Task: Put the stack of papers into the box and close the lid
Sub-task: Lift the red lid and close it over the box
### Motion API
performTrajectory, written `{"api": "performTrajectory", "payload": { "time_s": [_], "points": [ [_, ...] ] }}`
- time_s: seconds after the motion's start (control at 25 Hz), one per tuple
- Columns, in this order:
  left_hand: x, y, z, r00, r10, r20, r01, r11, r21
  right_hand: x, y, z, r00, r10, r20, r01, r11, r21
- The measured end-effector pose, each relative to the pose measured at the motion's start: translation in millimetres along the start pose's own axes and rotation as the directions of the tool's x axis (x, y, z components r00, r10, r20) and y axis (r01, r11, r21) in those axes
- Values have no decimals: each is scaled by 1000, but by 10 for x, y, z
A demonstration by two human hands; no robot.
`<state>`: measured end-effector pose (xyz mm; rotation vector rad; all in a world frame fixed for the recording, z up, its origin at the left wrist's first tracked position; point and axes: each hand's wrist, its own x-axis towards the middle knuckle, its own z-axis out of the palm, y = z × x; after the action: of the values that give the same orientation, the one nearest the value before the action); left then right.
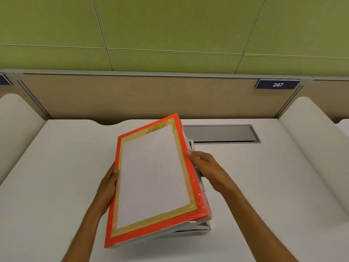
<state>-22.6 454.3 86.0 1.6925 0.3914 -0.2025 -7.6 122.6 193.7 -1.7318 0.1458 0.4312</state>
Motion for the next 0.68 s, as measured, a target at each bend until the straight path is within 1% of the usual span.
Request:
{"api": "performTrajectory", "payload": {
  "time_s": [0.12, 0.2, 0.36, 0.52, 0.68],
  "points": [
    [22, 24, 329, 995, 91, -38, -82, 976, 201, 49, 471, -89, 993, -37, -116, 16, 984, -178],
    [79, 2, 472, 991, 118, -58, -94, 942, 323, 81, 764, -101, 982, -53, -183, 3, 965, -264],
    [196, -84, 589, 989, 137, -52, -94, 866, 491, 147, 1212, -93, 970, -20, -243, -44, 966, -254],
    [272, -123, 627, 987, 154, -46, -104, 831, 546, 201, 1433, -86, 968, -5, -251, -51, 975, -217],
    [287, -190, 648, 986, 152, -68, -96, 851, 516, 242, 1511, -64, 971, -8, -239, -43, 977, -209]
  ]
}}
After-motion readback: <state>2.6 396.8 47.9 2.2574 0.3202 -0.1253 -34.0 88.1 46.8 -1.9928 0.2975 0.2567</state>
